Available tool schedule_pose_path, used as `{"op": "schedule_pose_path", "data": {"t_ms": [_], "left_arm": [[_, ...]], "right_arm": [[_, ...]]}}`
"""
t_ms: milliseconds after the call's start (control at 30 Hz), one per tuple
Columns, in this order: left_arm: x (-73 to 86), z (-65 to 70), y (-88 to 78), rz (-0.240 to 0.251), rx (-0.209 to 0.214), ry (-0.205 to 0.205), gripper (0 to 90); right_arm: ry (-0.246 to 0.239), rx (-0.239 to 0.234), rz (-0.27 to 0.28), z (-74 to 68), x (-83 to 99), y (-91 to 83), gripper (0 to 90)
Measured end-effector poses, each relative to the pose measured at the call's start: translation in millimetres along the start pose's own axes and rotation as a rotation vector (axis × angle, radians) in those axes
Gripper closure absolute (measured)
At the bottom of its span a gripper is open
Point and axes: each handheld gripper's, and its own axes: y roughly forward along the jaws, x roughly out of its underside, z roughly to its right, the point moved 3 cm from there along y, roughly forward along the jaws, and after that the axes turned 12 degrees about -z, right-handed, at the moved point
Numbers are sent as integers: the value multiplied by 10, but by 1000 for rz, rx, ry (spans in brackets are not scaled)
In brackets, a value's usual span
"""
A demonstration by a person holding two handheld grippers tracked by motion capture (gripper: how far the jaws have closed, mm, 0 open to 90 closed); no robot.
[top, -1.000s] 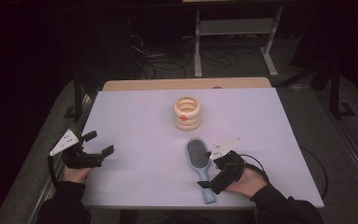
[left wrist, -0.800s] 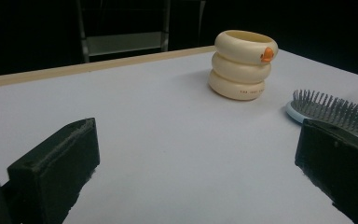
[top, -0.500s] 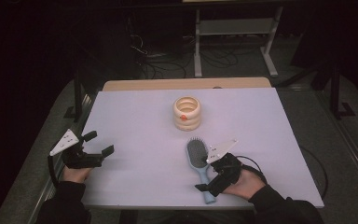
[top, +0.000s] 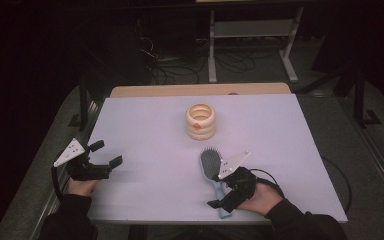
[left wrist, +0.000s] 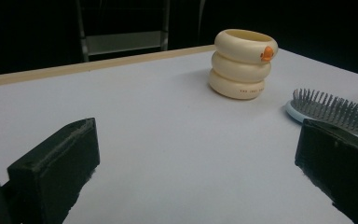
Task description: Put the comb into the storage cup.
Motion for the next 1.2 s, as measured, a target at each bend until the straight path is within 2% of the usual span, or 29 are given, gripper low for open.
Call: {"op": "schedule_pose_path", "data": {"t_ms": [233,300,567,767,1067,1200], "left_arm": [[0,1,-1,1,0,0,0],[0,1,-1,0,0,1,0],[-1,1,-3,1,0,1,0],[-4,1,-6,3,0,2,0],[-4,3,-4,4,2,5,0],[-5,4,-3,3,1,4,0]], "right_arm": [[-12,-32,-17,-14,2,18,232],[-16,-51,-33,-28,7,38,273],[-21,-54,-64,-47,15,73,375],[-28,-82,-98,-66,28,99,545],[-21,-75,-126,-82,47,118,818],[-17,-53,-134,-95,51,135,886]]}}
